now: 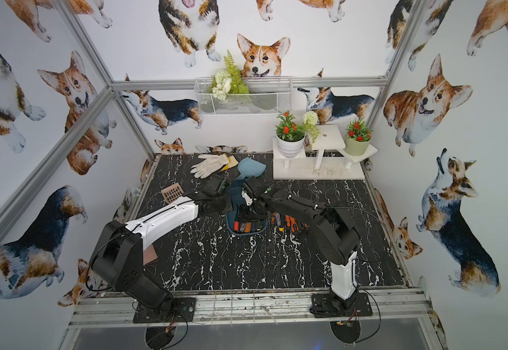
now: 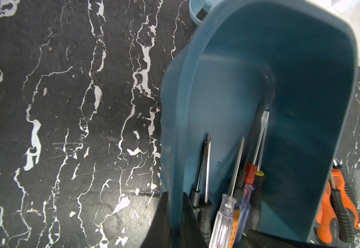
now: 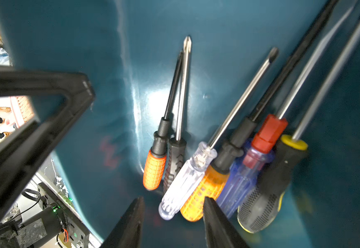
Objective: Take out the screwdriver from the storage box
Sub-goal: Pick up the screwdriver from the storage box.
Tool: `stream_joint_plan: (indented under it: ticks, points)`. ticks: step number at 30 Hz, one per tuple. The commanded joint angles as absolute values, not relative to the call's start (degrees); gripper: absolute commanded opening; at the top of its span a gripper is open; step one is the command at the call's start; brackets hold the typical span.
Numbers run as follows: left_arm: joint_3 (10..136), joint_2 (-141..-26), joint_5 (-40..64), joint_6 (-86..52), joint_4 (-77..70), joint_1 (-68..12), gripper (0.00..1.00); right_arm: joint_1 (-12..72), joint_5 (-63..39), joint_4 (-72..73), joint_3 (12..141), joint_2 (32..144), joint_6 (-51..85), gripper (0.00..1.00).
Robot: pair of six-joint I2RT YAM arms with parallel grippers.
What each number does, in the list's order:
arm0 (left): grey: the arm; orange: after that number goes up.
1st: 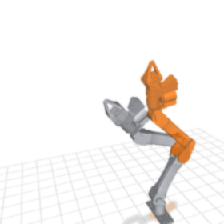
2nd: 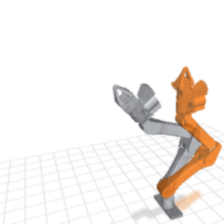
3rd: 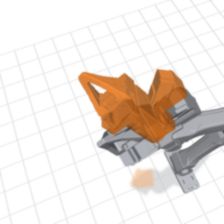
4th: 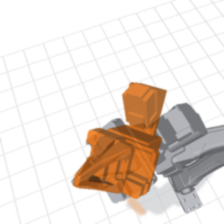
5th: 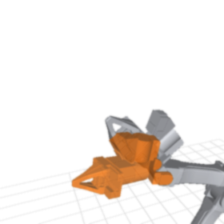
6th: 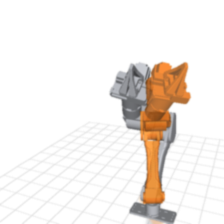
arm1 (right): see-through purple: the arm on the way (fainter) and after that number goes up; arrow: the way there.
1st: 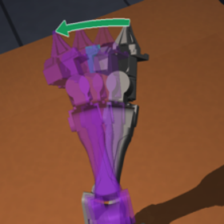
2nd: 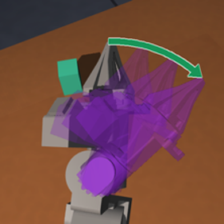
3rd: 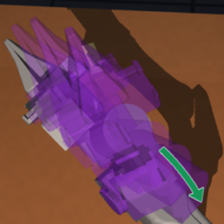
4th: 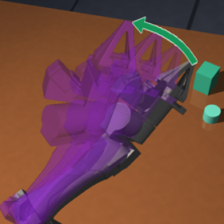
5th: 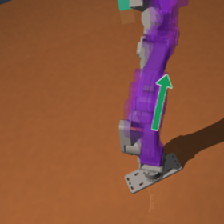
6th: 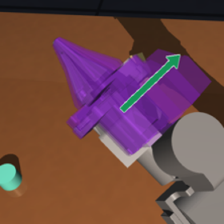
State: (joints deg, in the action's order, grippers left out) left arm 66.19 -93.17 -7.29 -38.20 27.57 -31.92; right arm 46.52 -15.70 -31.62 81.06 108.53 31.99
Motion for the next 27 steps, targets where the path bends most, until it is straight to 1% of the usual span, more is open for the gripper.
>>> stream_joint_plan:
  ticks: [1, 6, 12, 18, 27]
  points:
    - [66.0, -92.5, -6.9, -38.9, 24.9, -31.9, 0.00, 46.8, -16.6, -29.5, 81.1, 109.1, 33.7, 0.50]
    - [66.0, -92.4, -6.9, -39.0, 24.8, -31.9, 0.00, 46.8, -16.8, -28.3, 80.6, 109.4, 35.1, 0.48]
    - [65.9, -92.2, -6.9, -39.0, 24.9, -32.0, 0.00, 46.8, -16.9, -28.2, 80.9, 111.2, 36.8, 0.42]
    - [65.8, -91.8, -7.0, -39.0, 25.0, -32.0, 0.00, 46.8, -16.5, -27.9, 80.3, 112.1, 38.3, 0.40]
    - [65.8, -91.6, -7.2, -38.9, 25.1, -32.0, 0.00, 46.8, -8.7, -32.1, 80.7, 112.2, 39.2, 0.32]
